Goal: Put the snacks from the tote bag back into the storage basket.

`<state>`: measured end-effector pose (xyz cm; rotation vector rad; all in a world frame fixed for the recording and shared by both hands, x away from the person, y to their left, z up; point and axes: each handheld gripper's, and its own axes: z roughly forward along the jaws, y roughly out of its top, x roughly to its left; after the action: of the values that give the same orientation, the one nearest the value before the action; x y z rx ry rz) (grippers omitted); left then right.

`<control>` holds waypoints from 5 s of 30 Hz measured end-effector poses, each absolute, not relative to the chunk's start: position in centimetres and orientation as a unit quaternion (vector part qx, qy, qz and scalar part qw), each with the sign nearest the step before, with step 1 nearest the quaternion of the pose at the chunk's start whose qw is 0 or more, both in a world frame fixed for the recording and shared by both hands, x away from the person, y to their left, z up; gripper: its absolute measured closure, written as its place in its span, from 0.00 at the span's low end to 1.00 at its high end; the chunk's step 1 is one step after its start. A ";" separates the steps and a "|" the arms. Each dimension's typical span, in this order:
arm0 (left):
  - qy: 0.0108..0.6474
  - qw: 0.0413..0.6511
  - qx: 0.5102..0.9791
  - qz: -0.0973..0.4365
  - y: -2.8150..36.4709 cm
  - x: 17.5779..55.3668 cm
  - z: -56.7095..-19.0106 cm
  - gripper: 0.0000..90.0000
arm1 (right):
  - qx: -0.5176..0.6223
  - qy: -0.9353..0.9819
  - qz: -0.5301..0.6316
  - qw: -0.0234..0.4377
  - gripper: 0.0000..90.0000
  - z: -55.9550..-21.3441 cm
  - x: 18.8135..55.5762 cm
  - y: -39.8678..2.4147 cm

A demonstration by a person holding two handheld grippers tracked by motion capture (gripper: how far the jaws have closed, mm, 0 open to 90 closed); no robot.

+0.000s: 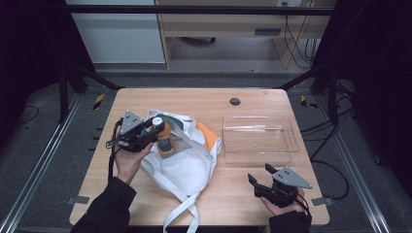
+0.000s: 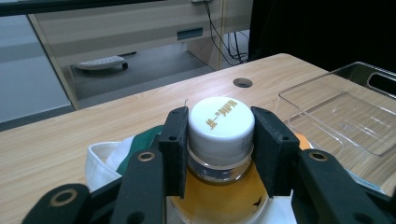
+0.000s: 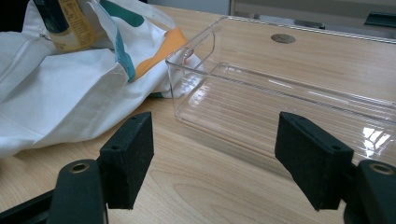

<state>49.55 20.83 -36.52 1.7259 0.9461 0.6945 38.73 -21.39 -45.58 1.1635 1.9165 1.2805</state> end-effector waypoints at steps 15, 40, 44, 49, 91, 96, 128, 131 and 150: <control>0.399 0.506 0.709 0.288 20.8 48.1 -34.5 0.65 | 0.433 0.714 0.476 0.276 0.31 -45.6 38.7 -21.4; 0.384 0.522 0.708 0.281 19.8 46.3 -32.6 0.65 | 0.433 0.714 0.475 0.277 0.31 -45.6 38.7 -21.4; 0.381 0.528 0.705 0.283 19.7 45.9 -32.0 0.65 | 0.434 0.715 0.474 0.275 0.31 -45.7 38.7 -21.3; 0.378 0.536 0.702 0.278 19.1 45.8 -31.4 0.65 | 0.434 0.715 0.474 0.276 0.31 -45.7 38.7 -21.3; 0.351 0.537 0.716 0.275 12.6 46.9 -28.7 0.65 | 0.432 0.714 0.477 0.277 0.31 -45.7 38.7 -21.4; 0.346 0.540 0.717 0.274 11.6 47.0 -28.5 0.65 | 0.434 0.712 0.478 0.274 0.31 -45.7 38.7 -21.4; 0.321 0.552 0.724 0.260 4.7 48.6 -27.5 0.65 | 0.432 0.715 0.477 0.272 0.31 -45.7 38.7 -21.3; 0.321 0.553 0.725 0.257 4.1 48.9 -27.5 0.65 | 0.431 0.715 0.478 0.274 0.30 -45.7 38.7 -21.4; 0.308 0.555 0.732 0.247 0.8 49.8 -28.3 0.65 | 0.433 0.713 0.478 0.273 0.28 -45.8 38.7 -21.4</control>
<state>49.79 0.80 -28.33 1.7284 0.7278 0.5842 38.72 -21.41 -45.76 1.1653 1.9195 1.2864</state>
